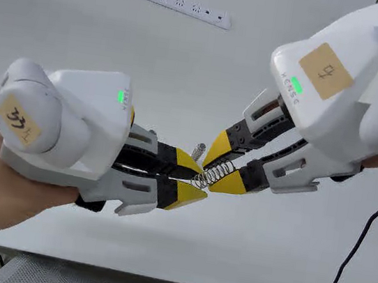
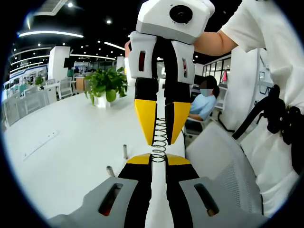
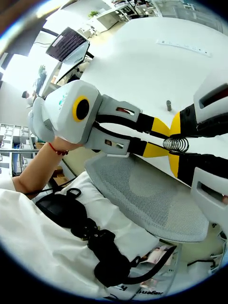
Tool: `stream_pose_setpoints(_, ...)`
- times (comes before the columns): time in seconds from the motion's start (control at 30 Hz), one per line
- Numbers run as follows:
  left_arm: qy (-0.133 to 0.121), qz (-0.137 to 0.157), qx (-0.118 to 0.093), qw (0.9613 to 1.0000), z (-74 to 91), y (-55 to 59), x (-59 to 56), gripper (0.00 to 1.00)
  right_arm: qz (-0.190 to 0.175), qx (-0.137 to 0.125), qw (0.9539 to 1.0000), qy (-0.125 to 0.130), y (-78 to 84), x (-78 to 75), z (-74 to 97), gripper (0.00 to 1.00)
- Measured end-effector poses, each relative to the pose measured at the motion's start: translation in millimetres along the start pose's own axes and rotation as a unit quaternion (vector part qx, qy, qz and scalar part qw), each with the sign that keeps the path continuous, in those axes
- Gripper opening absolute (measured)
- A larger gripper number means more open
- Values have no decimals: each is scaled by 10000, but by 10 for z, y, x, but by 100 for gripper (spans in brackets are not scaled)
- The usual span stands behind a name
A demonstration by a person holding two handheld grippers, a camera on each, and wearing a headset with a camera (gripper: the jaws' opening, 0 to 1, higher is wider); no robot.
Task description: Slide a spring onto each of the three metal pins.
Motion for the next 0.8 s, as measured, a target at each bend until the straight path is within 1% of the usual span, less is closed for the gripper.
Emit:
stream_pose_setpoints(0.3,1,-17,-7,10000,-8,8,-7,6,-20,16,10000,-3,16,3,1,7)
stream_pose_setpoints(0.8,-45,-48,-66,10000,-16,21,-11,7,-122,-33,9999,55,28,1,-10,7)
Point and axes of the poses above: the centre of the closed fingertips' face, and the gripper's own axes: z roughly backward along the fingers, x roughly to its left, y roughly out of its underside, the point moved 9 cm from there along z, roughly backward along the fingers, and after that the axes turned 11 degrees about -y, right-handed, at the moved point
